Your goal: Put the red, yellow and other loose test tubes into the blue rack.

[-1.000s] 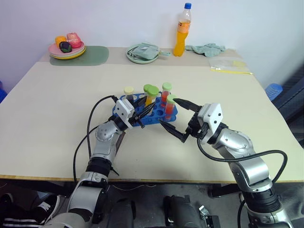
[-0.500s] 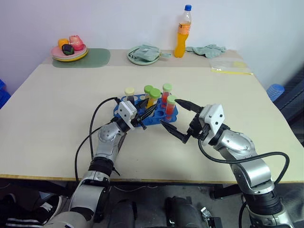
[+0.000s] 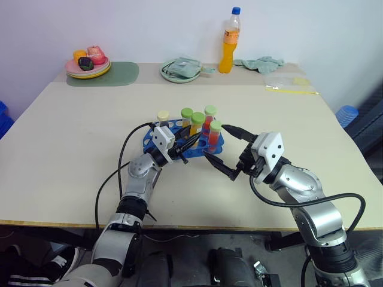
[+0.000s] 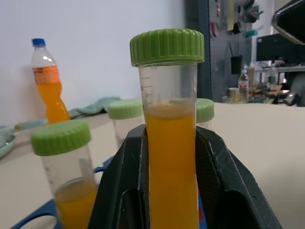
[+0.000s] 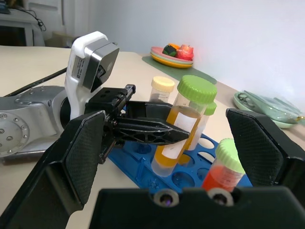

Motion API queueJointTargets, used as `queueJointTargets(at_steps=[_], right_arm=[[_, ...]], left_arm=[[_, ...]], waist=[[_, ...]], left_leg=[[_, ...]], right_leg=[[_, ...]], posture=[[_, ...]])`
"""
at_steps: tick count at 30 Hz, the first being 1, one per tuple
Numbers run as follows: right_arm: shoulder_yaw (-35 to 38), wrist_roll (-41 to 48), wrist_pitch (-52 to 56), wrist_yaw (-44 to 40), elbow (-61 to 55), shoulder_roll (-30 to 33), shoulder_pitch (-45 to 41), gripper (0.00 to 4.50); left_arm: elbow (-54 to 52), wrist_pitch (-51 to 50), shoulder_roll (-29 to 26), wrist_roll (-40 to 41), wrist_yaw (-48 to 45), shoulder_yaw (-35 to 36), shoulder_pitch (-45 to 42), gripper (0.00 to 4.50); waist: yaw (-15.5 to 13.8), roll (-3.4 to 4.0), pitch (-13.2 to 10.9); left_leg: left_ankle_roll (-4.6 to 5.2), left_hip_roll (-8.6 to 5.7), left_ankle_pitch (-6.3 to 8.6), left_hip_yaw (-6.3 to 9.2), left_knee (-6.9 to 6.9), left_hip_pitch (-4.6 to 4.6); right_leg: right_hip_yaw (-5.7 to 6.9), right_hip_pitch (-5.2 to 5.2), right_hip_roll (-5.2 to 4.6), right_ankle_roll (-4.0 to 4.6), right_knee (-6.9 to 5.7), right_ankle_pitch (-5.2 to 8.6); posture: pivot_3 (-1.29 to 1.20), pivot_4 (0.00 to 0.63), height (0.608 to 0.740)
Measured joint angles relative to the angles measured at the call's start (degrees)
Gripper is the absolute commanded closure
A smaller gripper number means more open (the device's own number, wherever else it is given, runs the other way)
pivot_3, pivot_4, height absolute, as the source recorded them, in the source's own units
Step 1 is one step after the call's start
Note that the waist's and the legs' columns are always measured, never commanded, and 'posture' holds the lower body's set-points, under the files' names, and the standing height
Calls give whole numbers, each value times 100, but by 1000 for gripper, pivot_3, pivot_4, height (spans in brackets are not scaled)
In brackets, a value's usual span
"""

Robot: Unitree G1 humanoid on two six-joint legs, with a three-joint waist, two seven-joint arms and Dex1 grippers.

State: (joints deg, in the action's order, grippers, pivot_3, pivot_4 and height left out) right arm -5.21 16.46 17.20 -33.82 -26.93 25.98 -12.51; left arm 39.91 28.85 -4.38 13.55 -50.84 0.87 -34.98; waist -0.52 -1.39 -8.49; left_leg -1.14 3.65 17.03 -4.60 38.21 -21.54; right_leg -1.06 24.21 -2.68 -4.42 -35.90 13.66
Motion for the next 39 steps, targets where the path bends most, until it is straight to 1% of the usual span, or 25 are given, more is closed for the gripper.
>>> queueJointTargets(at_steps=[4,13,21,32,34,36,39], right_arm=[[0,-13,0,23,0,0,-6,0],[0,-50,0,30,0,-2,-9,0],[0,-52,0,57,0,-4,-71,0],[0,-57,0,85,0,-4,-92,0],[0,-59,0,86,0,-4,-93,0],[0,-61,0,87,1,-4,-97,0],[0,-74,-2,87,10,-3,-102,0]], left_arm=[[-8,-19,-28,-1,103,37,4,3712],[276,351,-164,-183,578,111,-112,3712],[50,142,-105,-71,223,-12,28,3712],[145,122,-118,-175,390,9,25,3712],[158,-5,-111,-106,397,54,19,2685],[149,-157,-114,27,346,149,24,1797],[12,-264,-124,191,228,224,115,241]], waist=[[1,0,0],[0,1,1],[5,13,8],[15,54,32],[20,56,34],[28,57,34],[45,56,33]], left_leg=[[1,0,1,1,0,0],[4,0,2,0,-5,0],[5,1,3,0,-8,0],[9,1,5,0,-17,1],[10,1,6,0,-17,1],[11,1,7,1,-19,1],[13,2,7,1,-21,-1]], right_leg=[[0,-1,0,0,1,0],[0,-1,0,0,10,0],[0,-2,0,1,17,1],[1,-9,1,1,39,0],[1,-10,2,1,41,1],[1,-10,2,0,43,1],[1,-10,3,0,47,1]], posture=[[0,150,740],[0,150,740],[0,150,740],[0,150,740],[0,150,740],[0,150,740],[0,150,740]])
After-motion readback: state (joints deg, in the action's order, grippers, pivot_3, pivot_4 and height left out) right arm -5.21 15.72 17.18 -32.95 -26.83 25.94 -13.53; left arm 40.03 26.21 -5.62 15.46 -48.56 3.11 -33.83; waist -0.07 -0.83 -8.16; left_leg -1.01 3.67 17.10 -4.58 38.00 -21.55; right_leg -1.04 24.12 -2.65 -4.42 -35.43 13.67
